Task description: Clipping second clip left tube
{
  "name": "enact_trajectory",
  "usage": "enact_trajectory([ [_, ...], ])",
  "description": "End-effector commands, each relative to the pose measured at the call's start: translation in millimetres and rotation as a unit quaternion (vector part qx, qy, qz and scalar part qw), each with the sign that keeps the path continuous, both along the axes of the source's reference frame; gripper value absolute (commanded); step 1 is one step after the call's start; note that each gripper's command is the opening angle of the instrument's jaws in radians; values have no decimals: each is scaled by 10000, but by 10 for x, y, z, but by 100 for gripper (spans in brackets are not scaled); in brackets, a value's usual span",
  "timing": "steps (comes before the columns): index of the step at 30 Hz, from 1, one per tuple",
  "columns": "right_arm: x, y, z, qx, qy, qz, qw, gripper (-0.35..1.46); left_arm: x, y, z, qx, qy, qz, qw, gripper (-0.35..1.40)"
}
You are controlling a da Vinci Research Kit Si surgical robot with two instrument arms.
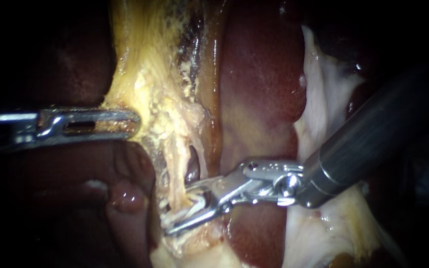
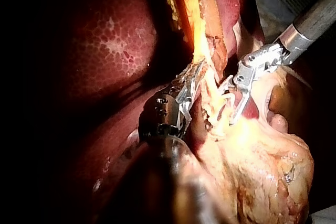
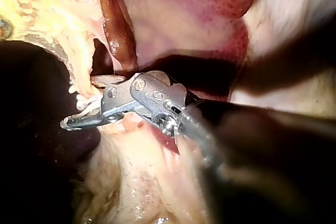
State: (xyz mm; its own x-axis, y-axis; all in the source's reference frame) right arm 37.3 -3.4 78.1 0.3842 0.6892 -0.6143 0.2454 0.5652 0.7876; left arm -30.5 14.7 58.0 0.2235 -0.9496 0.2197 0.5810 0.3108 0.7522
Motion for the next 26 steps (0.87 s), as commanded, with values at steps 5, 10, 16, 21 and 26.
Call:
enact_trajectory([
  [5, -3, 1, 1, -14, -18, 24, 10000, -15, 0, 0, 0, 2, 2, 0, 10000, -35],
  [10, -7, 4, 5, -70, -145, 107, 9998, -35, 0, 0, 0, 1, 2, 0, 10000, -35],
  [16, -8, 4, 8, -82, -173, 95, 9998, -35, 0, 0, 0, 1, 2, 0, 10000, -35],
  [21, -8, 4, 8, -82, -172, 93, 9998, -35, 0, 0, 0, 2, 1, 1, 10000, -35],
  [26, -8, 4, 8, -83, -171, 92, 9998, -35, 0, 1, 0, 5, -1, 2, 10000, -35],
])
